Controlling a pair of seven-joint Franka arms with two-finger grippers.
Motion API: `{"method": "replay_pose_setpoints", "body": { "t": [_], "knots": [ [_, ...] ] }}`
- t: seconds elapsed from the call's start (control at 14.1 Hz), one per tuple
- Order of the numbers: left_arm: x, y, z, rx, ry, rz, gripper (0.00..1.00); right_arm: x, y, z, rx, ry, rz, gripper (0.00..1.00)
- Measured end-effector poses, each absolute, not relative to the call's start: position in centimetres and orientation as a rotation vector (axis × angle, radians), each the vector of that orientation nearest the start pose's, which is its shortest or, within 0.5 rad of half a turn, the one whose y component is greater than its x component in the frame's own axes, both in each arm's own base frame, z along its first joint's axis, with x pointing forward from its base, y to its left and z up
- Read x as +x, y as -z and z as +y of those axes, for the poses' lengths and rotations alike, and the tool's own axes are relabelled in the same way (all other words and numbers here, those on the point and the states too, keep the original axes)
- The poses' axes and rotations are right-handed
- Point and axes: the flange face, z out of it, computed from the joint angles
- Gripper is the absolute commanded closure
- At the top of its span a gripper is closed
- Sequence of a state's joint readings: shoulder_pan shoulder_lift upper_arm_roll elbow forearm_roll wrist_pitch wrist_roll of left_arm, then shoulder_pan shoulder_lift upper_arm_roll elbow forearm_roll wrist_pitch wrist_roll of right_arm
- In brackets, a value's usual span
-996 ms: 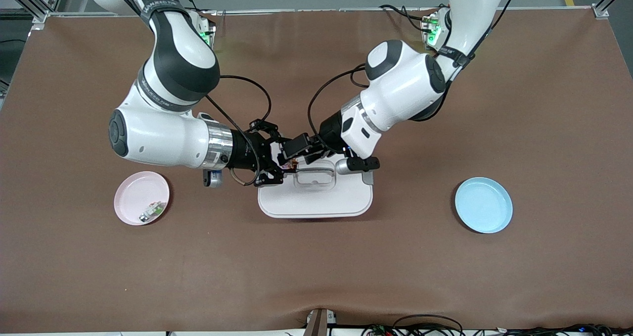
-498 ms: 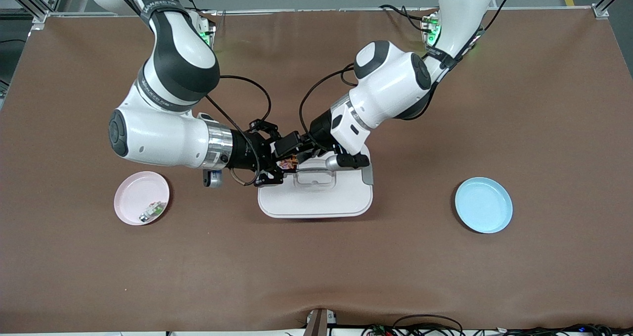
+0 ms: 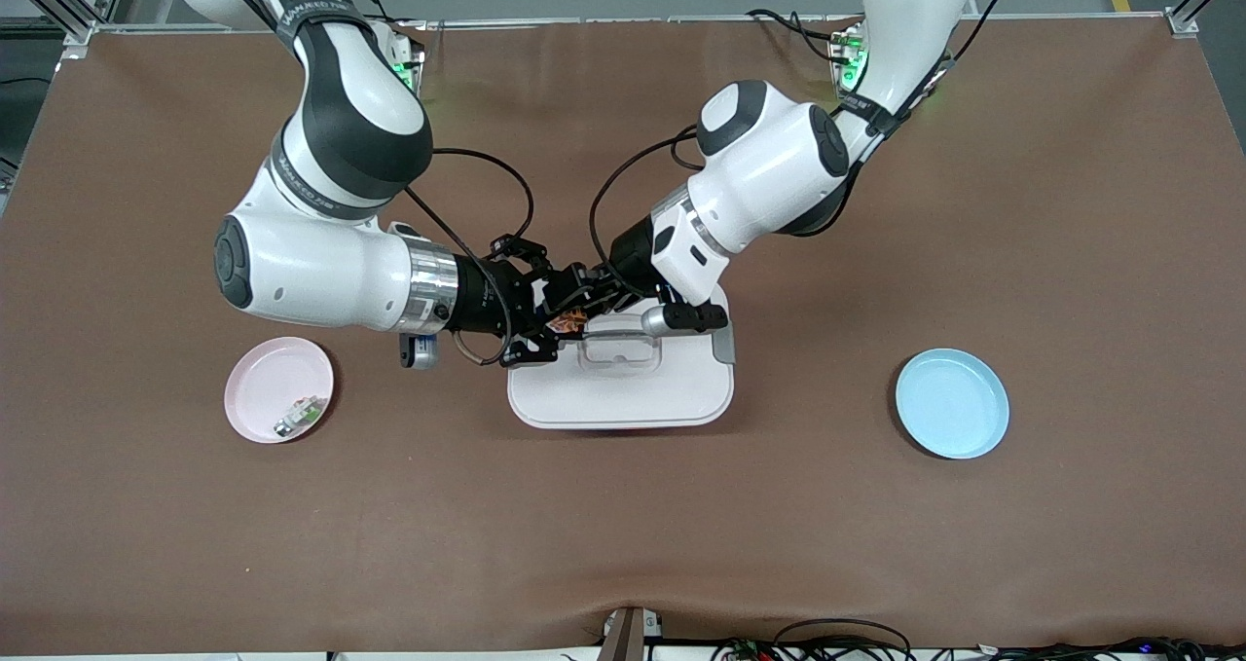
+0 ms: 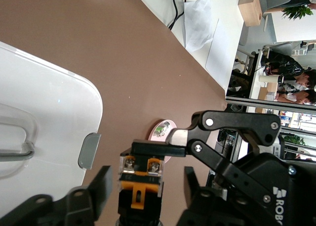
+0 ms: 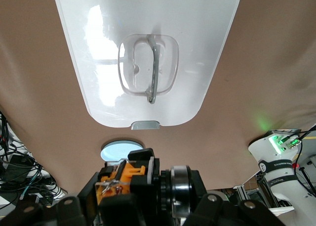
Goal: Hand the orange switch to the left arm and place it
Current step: 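Grasp the switch's orange end with the left gripper above the box, then open the right gripper and withdraw it while the left gripper pulls away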
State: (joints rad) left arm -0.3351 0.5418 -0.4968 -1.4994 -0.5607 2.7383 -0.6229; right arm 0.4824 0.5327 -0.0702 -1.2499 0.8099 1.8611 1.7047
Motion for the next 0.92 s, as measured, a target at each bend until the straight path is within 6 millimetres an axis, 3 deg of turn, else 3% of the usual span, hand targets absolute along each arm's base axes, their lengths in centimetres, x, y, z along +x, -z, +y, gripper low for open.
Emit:
{"method": "replay_pose_setpoints", "body": {
  "t": [0.28,0.43,0.5,0.57,0.64,0.71,0.78,0.92],
  "knots": [
    [56.9,-45.95,-47.69,2.183,-0.143,0.424,0.92,63.69,-48.57,35.16,-1.899,-0.838,1.755,1.0],
    [56.9,-45.93,-47.69,2.183,-0.143,0.424,0.95,63.69,-48.57,35.15,-1.899,-0.838,1.756,1.0],
    [56.9,-45.93,-47.7,2.183,-0.143,0.424,0.95,63.69,-48.56,35.14,-1.899,-0.838,1.756,0.95],
    [56.89,-45.95,-47.71,2.182,-0.144,0.424,0.95,63.71,-48.56,35.1,-1.897,-0.84,1.756,0.73],
    [56.87,-45.96,-47.75,2.181,-0.145,0.423,0.94,63.73,-48.56,35.02,-1.896,-0.843,1.757,0.59],
    [56.84,-45.96,-47.81,2.18,-0.146,0.424,0.94,63.75,-48.56,34.94,-1.896,-0.846,1.757,0.34],
    [56.82,-45.95,-47.85,2.179,-0.146,0.424,0.94,63.75,-48.55,34.9,-1.896,-0.848,1.757,0.0],
    [56.85,-45.95,-47.82,2.177,-0.144,0.432,0.94,63.82,-48.55,34.77,-1.897,-0.846,1.754,0.0]
  ]
}}
